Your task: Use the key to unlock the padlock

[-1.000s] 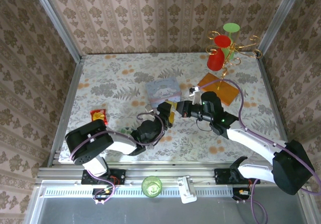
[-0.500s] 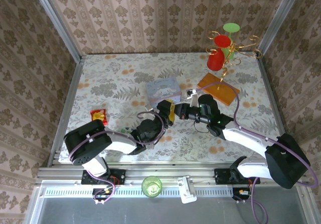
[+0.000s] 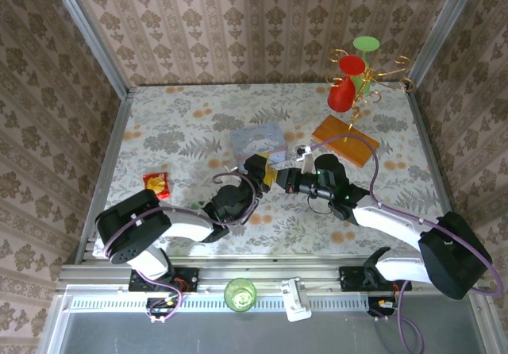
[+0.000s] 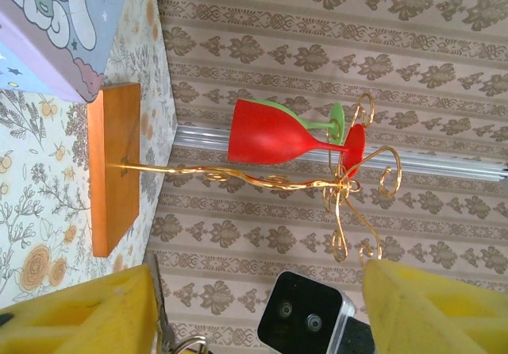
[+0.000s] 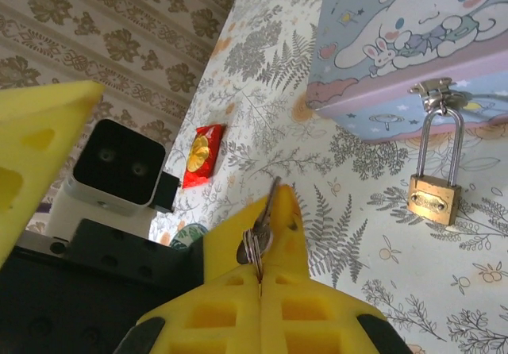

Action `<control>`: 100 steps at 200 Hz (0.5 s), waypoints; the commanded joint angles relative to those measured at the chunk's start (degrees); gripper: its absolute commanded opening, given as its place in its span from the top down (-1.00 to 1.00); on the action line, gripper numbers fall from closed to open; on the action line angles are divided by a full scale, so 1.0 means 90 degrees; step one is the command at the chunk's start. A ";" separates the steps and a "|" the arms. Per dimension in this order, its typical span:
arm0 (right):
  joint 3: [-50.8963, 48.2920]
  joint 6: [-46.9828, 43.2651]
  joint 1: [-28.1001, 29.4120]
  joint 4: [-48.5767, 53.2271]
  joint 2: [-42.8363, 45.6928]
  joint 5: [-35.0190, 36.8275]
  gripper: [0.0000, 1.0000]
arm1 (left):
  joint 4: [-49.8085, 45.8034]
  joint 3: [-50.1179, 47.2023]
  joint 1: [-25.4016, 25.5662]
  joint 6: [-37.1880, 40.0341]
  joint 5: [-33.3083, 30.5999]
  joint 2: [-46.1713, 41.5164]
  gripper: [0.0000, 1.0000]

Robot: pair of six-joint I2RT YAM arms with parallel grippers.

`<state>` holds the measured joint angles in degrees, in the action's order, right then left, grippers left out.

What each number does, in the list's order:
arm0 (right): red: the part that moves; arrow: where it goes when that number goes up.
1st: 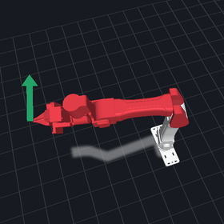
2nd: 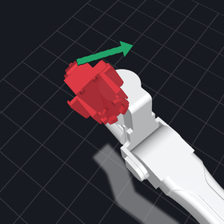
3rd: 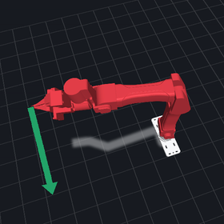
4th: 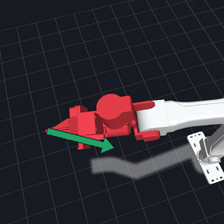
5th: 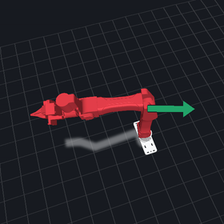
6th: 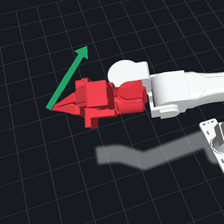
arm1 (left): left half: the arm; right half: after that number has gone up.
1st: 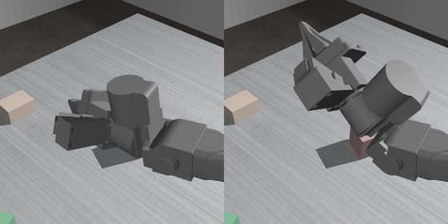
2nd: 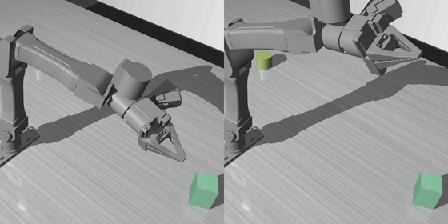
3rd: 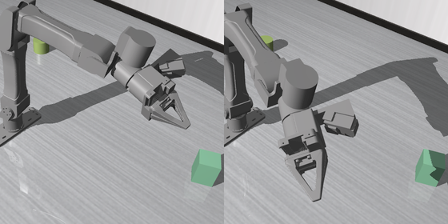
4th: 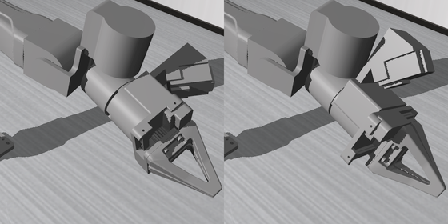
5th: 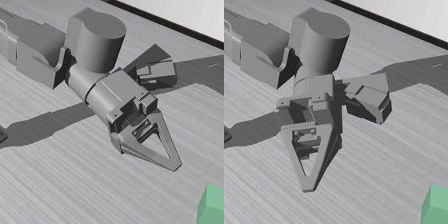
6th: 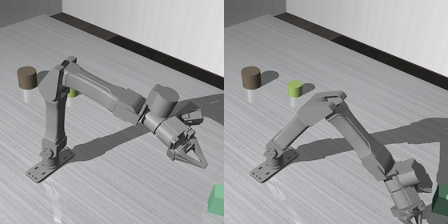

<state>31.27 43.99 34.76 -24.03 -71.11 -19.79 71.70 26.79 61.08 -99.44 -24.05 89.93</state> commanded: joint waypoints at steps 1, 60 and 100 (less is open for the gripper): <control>-0.0068 0.0088 0.0049 -0.0047 0.0079 -0.0065 1.00 | 0.0250 -0.0001 -0.0055 0.0277 0.0005 -0.0185 -0.27; 0.0083 -0.0168 0.0044 0.0240 0.0110 -0.0096 1.00 | 0.0228 -0.0037 -0.0135 0.0117 0.0324 0.0183 -0.11; 0.0032 -0.0141 0.0053 0.0253 0.0222 -0.0096 1.00 | 0.0236 0.0095 -0.0182 0.0070 0.0592 0.0498 0.10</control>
<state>31.24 43.51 34.79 -22.70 -70.96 -19.99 72.42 26.65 59.90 -98.80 -20.97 92.62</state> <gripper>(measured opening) 0.038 0.478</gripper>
